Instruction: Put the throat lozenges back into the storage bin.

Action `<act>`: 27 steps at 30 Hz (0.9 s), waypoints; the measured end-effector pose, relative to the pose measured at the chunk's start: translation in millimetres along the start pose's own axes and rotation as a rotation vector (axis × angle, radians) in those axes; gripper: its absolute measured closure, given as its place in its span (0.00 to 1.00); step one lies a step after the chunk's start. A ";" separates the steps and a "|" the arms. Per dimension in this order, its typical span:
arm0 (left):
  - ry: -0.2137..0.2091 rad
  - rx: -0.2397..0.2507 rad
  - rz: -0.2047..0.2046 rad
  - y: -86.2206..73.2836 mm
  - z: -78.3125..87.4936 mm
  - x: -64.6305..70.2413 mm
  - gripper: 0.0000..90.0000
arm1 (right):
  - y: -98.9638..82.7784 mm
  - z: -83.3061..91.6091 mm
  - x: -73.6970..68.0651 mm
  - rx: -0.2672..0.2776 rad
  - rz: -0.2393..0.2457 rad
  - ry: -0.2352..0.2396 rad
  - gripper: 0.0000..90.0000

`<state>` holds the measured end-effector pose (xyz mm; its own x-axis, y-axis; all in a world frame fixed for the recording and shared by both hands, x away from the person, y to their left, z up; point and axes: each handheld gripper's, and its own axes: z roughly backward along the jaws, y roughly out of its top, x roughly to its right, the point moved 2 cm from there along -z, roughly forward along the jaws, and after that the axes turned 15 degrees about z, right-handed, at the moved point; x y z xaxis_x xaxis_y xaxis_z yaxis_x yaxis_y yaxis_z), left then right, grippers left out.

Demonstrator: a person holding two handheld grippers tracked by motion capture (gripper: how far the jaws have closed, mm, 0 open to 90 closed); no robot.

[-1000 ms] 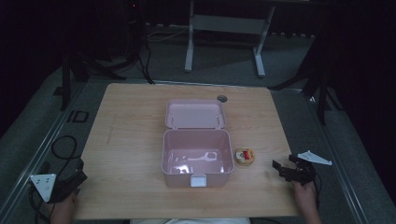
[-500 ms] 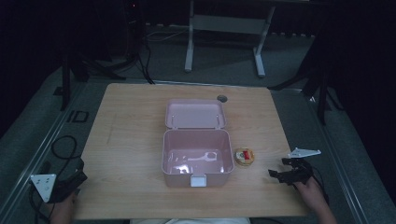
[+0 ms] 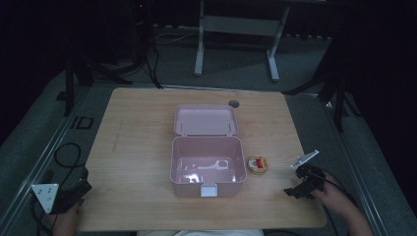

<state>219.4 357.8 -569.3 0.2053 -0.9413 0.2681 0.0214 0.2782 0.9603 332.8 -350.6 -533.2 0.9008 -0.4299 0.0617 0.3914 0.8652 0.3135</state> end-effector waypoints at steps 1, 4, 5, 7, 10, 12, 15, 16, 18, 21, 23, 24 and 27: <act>-0.001 0.000 -0.002 -0.1 0.0 0.1 0.01 | 1.4 0.6 -0.5 -0.025 0.013 0.004 0.12; -0.001 0.000 -0.002 -0.1 0.0 0.1 0.01 | 4.2 1.8 -1.4 -0.070 0.031 0.018 0.12; -0.001 -0.001 0.000 0.0 0.0 0.0 0.01 | 5.4 2.5 -1.9 -0.094 0.039 0.018 0.12; -0.002 -0.002 0.000 0.0 -0.1 0.0 0.01 | 9.4 4.2 -4.5 -0.172 0.067 0.037 0.12; -0.002 -0.002 -0.004 -0.1 0.0 0.3 0.01 | 10.8 5.0 -5.4 -0.214 0.077 0.048 0.12; -0.004 -0.004 -0.011 -0.2 0.0 0.9 0.01 | 12.4 5.7 -6.9 -0.286 0.083 0.084 0.12; -0.005 -0.006 -0.012 -0.2 -0.2 1.0 0.01 | 13.0 5.1 -9.3 -0.356 0.100 0.107 0.12; -0.005 -0.006 -0.012 -0.2 -0.2 1.0 0.01 | 13.0 5.1 -9.3 -0.356 0.100 0.107 0.12; -0.007 -0.006 -0.010 -0.1 -0.2 0.8 0.01 | 13.6 5.4 -10.2 -0.397 0.107 0.127 0.12; -0.010 -0.005 -0.008 -0.1 -0.1 0.7 0.01 | 15.6 7.8 -9.8 -0.411 0.106 0.143 0.12; -0.011 -0.006 -0.007 -0.1 -0.2 0.5 0.01 | 17.4 9.4 -9.8 -0.415 0.105 0.145 0.12; -0.011 -0.006 -0.005 -0.1 -0.2 0.5 0.01 | 18.2 10.2 -9.5 -0.417 0.104 0.150 0.12; -0.012 -0.008 -0.006 -0.1 -0.3 0.5 0.01 | 20.6 12.0 -8.3 -0.418 0.107 0.145 0.12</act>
<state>219.8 357.4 -569.2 0.1938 -0.9451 0.2631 0.0300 0.2737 0.9613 331.1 -332.3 -515.8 0.9458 -0.3172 -0.0700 0.3098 0.9456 -0.0989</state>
